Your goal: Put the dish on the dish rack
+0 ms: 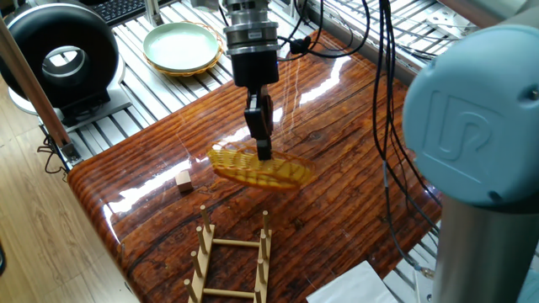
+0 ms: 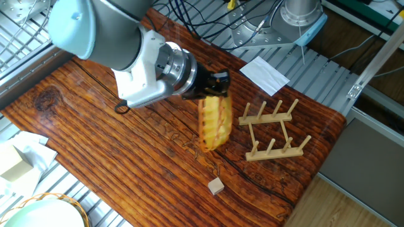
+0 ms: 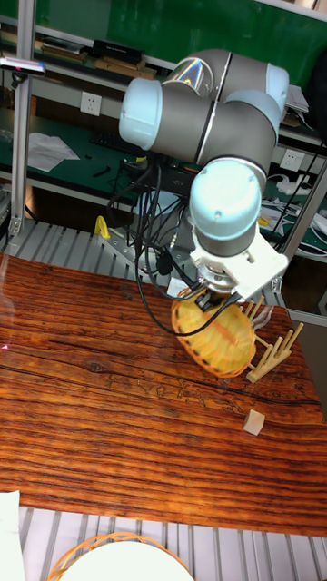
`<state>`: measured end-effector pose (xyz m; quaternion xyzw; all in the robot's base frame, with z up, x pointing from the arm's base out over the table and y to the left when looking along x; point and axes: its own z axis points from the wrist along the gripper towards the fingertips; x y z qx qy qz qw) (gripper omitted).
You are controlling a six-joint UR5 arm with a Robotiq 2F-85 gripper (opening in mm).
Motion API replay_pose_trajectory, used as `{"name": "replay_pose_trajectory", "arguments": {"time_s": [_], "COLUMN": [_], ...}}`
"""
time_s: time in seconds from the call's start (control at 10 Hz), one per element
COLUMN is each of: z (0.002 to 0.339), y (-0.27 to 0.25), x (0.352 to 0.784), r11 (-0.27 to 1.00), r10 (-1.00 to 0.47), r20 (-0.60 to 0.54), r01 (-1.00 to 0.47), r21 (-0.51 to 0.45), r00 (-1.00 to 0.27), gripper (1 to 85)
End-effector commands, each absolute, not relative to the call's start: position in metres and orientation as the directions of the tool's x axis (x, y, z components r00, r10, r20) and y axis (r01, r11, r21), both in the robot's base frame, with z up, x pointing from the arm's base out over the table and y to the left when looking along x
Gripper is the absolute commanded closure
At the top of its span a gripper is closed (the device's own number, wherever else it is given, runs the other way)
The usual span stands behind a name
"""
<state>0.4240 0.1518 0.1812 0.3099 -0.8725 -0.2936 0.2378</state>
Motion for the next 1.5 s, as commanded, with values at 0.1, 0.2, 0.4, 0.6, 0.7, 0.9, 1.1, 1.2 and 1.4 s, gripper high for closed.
{"name": "replay_pose_trajectory", "arguments": {"time_s": [0.1, 0.2, 0.4, 0.6, 0.7, 0.9, 1.1, 1.2, 1.4], "z": [0.199, 0.2, 0.215, 0.223, 0.212, 0.183, 0.171, 0.168, 0.169], "y": [0.173, 0.184, 0.21, 0.209, 0.194, 0.157, 0.14, 0.13, 0.127], "x": [0.408, 0.404, 0.393, 0.383, 0.382, 0.392, 0.4, 0.402, 0.401], "r11": [0.628, 0.625, 0.583, 0.542, 0.56, 0.611, 0.629, 0.654, 0.673], "r10": [-0.669, -0.663, -0.664, -0.706, -0.725, -0.749, -0.754, -0.741, -0.723], "r20": [0.283, 0.292, 0.292, 0.283, 0.285, 0.308, 0.333, 0.364, 0.382], "r01": [-0.319, -0.295, -0.232, -0.237, -0.296, -0.429, -0.479, -0.484, -0.462], "r21": [0.71, 0.722, 0.779, 0.807, 0.774, 0.666, 0.613, 0.582, 0.577], "r00": [-0.687, -0.689, -0.688, -0.65, -0.627, -0.587, -0.566, -0.564, -0.576], "gripper": [84.7, 84.7, 84.7, 84.7, 84.7, 84.7, 84.7, 84.7, 84.7]}}
